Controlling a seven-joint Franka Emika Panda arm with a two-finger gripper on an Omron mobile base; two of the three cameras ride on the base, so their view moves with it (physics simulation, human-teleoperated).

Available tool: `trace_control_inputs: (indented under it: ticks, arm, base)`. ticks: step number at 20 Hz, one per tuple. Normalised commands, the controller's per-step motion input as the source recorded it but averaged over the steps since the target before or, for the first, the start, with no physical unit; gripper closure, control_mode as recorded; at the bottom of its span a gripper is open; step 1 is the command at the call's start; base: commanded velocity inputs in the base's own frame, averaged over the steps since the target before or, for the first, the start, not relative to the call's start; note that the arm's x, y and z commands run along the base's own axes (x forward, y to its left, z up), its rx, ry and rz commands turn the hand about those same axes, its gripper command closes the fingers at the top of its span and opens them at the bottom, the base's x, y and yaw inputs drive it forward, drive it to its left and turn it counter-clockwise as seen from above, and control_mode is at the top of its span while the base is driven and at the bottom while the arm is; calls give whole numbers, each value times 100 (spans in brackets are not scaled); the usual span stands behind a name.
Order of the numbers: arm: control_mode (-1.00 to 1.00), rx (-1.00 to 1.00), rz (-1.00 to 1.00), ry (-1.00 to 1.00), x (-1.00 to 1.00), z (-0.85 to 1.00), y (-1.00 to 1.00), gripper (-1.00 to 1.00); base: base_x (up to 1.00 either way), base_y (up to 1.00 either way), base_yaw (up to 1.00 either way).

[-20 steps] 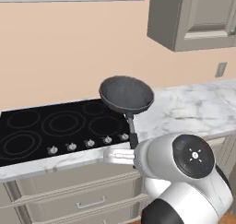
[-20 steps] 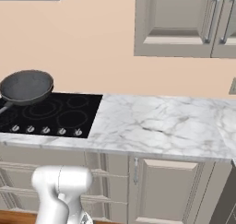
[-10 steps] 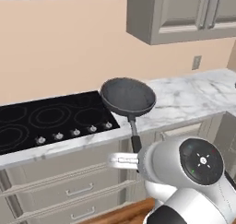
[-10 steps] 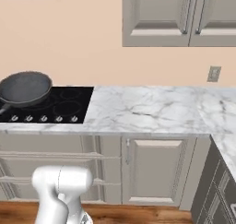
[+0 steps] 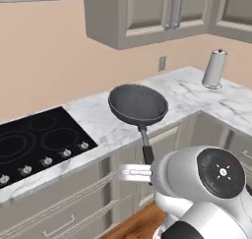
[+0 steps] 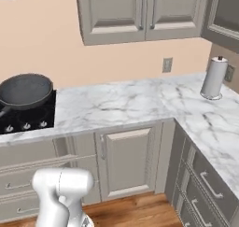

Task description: Move the pot and pan from the stove into the sink.

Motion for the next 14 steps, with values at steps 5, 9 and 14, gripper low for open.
trace_control_inputs:
  ticks: [5,9,14]
  arm:
    - [100,0,0,0,0,0,0,100]
    - [100,0,0,0,0,0,0,100]
    - [100,0,0,0,0,0,0,100]
  base:
    - [0,-7,-50]
    - [0,-4,-50]
    - [0,-3,-50]
